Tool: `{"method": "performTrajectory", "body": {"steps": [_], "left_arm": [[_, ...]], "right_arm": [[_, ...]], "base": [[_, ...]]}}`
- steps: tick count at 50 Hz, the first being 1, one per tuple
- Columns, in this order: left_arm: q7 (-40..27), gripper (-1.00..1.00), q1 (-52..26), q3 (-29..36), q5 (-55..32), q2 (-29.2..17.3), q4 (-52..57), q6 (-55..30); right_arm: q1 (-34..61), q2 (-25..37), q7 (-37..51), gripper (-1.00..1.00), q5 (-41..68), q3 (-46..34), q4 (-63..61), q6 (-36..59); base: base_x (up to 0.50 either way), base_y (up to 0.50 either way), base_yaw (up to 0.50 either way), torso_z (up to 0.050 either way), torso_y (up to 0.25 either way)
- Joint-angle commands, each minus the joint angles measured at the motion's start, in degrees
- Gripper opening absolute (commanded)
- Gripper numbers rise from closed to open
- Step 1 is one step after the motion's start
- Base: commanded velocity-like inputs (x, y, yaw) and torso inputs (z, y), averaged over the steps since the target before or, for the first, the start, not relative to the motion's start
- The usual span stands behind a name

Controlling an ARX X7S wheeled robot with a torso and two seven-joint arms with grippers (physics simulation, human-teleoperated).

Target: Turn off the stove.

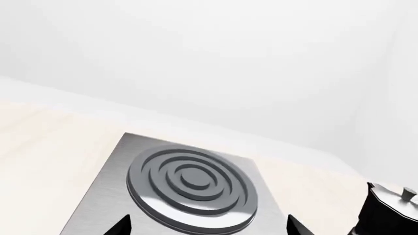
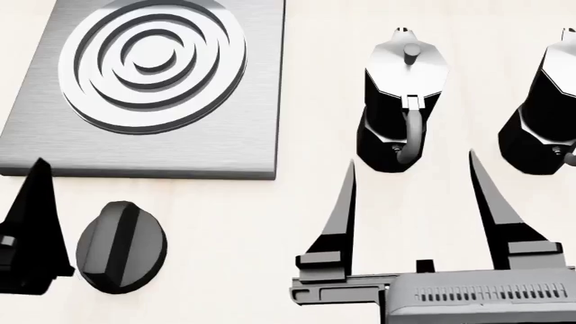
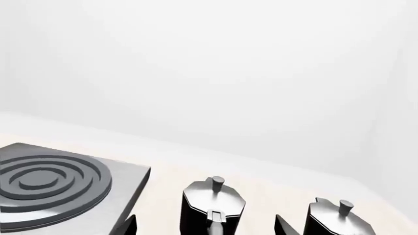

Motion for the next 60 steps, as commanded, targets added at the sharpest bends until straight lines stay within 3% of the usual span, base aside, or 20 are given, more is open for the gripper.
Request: {"method": "performTrajectory", "body": {"steps": [1, 60], "left_arm": [[-0.59, 1.00, -0.75, -0.15, -0.93, -0.15, 0.81, -0.34], [-4.30, 1.00, -6.37, -0.27, -5.53, -1.06, 5.39, -2.75]], "right_arm": [[1.73, 0.07, 0.05, 1.00, 0.29, 0.08, -0.98, 1.26], [9.19, -0.33, -0.40, 1.00, 1.69, -1.17, -2.39, 5.28]], "base": [[0.00, 0.00, 0.00, 0.000, 0.000], [0.00, 0.00, 0.00, 0.000, 0.000]]}}
